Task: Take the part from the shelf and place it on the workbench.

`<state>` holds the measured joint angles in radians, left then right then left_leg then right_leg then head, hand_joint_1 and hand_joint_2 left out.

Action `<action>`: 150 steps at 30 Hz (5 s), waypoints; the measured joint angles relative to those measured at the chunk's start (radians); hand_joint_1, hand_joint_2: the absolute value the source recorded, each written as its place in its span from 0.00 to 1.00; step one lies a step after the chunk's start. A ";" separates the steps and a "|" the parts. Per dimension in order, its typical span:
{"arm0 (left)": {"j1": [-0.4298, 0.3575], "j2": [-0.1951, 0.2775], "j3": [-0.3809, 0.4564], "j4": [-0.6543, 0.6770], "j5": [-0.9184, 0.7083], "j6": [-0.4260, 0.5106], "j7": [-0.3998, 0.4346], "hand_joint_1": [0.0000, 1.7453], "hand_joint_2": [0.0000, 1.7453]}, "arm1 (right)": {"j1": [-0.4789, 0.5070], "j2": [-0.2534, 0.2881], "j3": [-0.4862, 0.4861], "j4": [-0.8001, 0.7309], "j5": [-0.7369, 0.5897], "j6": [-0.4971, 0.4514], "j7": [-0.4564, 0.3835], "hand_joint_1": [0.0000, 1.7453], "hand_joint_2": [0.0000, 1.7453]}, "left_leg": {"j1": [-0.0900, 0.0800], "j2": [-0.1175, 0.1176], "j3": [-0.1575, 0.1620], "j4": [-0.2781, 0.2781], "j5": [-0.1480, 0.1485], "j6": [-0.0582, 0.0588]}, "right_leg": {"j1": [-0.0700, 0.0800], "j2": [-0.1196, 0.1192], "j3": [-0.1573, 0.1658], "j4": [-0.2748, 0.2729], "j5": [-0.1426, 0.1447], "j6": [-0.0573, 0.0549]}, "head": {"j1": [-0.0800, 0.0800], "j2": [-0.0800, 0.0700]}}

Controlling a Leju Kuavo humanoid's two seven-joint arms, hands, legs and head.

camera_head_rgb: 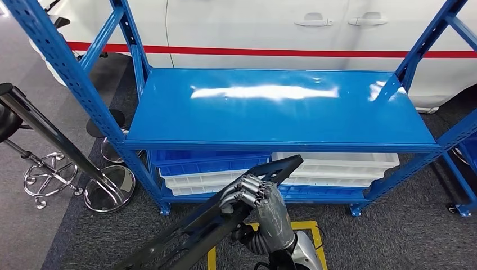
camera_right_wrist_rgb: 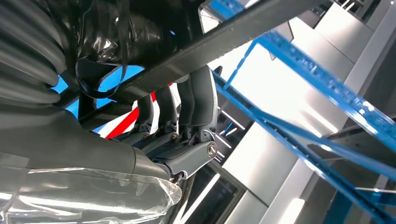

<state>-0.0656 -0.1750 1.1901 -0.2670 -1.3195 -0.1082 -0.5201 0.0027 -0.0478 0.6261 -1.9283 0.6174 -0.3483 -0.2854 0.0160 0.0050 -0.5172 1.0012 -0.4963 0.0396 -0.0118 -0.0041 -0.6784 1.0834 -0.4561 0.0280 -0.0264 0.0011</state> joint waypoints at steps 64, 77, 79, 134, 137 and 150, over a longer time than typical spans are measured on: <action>-0.049 0.004 -0.063 0.006 0.035 -0.023 0.000 0.00 0.00 | 0.054 -0.006 -0.031 -0.056 0.088 -0.041 0.002 1.00 1.00 | -0.009 0.014 -0.018 -0.021 0.037 0.005 | -0.002 0.001 -0.050 0.209 -0.115 0.000 | -0.001 0.000; -0.048 0.004 -0.070 0.001 0.035 -0.027 0.007 0.00 0.00 | 0.050 -0.005 -0.031 -0.057 0.090 -0.042 0.007 1.00 1.00 | -0.007 0.002 -0.167 0.143 -0.034 -0.047 | 0.005 -0.004 0.154 -0.093 -0.021 -0.067 | -0.003 0.000; -0.049 0.003 -0.076 0.000 0.034 -0.030 0.013 0.00 0.00 | 0.051 -0.005 -0.031 -0.057 0.091 -0.037 0.013 1.00 1.00 | -0.005 0.002 -0.184 0.265 -0.091 -0.052 | 0.007 -0.005 0.114 -0.088 0.006 -0.068 | -0.003 0.000; -0.028 0.009 -0.171 -0.020 0.088 -0.058 0.068 0.00 0.00 | 0.100 0.004 -0.072 -0.107 0.075 0.084 0.026 1.00 1.00 | -0.018 0.006 -0.112 0.000 0.118 -0.022 | 0.017 0.001 0.220 -0.109 -0.074 -0.054 | -0.002 0.000; -0.026 0.008 -0.172 -0.021 0.089 -0.056 0.069 0.00 0.00 | 0.097 0.005 -0.075 -0.107 0.083 0.087 0.020 1.00 1.00 | -0.014 0.002 -0.144 0.078 0.017 -0.037 | 0.009 -0.005 0.184 -0.117 -0.034 -0.065 | -0.002 0.000; -0.025 0.000 -0.187 -0.022 0.096 -0.034 0.039 0.00 0.00 | 0.102 0.007 -0.091 -0.113 0.100 0.102 0.006 1.00 1.00 | -0.005 0.003 0.042 0.001 -0.051 -0.010 | 0.003 -0.007 -0.007 -0.031 0.064 -0.013 | -0.002 0.000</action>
<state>-0.0903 -0.1754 1.0028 -0.2888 -1.2239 -0.1425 -0.4811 0.1048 -0.0411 0.5348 -2.0414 0.7173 -0.2465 -0.2799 0.0106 0.0083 -0.4755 1.0023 -0.5477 0.0299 -0.0091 -0.0114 -0.6856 1.0524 -0.3918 0.0149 -0.0286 0.0011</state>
